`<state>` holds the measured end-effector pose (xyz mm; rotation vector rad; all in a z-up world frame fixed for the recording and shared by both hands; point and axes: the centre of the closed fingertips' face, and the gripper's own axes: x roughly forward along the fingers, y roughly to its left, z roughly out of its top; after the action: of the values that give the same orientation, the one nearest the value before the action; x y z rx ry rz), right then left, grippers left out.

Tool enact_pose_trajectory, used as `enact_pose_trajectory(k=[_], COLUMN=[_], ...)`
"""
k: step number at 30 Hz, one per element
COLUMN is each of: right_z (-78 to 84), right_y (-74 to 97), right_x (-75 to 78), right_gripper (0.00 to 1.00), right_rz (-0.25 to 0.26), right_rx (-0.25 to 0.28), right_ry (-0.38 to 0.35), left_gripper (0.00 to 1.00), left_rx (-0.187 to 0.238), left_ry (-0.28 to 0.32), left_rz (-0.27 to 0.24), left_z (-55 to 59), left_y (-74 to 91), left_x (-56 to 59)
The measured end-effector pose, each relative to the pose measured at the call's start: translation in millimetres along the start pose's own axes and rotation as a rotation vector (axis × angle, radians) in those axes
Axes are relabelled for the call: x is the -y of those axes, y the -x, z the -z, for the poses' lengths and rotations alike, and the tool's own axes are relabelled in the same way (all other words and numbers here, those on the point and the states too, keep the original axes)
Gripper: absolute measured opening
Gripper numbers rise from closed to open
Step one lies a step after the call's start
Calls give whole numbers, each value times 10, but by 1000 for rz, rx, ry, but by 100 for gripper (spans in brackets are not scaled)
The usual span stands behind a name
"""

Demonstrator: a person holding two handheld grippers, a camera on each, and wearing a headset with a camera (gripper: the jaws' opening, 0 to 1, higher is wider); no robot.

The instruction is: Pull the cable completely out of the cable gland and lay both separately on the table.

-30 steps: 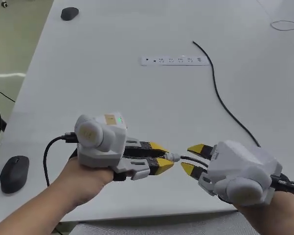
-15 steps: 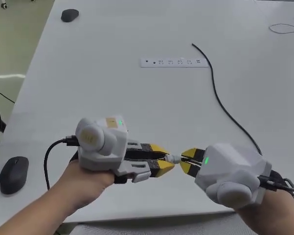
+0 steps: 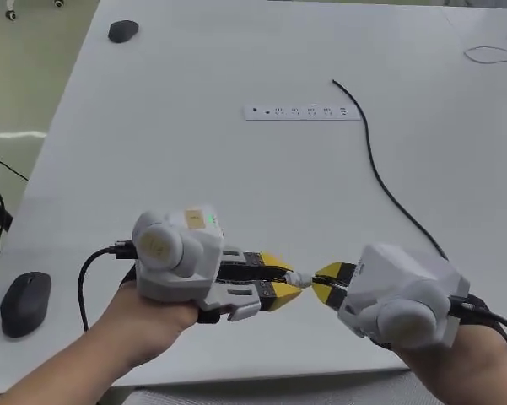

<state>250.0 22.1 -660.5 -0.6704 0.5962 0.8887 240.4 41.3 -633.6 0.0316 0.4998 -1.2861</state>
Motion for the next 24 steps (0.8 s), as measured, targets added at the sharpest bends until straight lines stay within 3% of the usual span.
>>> enact_pose_trajectory(k=[8,11,22,24], right_z=[238,321,715,779], right_y=[-3,-10,-14,-39], right_x=[97,124,329,340], right_gripper=[0,0,0,0], right_rz=[6,23,63,62], right_rx=[-22,-29,-58,-56], right_ry=[-133,-149,-471,-500], left_gripper=[14,14,14,14], left_rx=[6,6,18,16], left_ry=[5,12,14,13], left_rz=[-9,-6,4,10], left_z=[-30,-24,-91,-89], left_y=[-19,-53,-129,-134], left_x=[5,22,47,52])
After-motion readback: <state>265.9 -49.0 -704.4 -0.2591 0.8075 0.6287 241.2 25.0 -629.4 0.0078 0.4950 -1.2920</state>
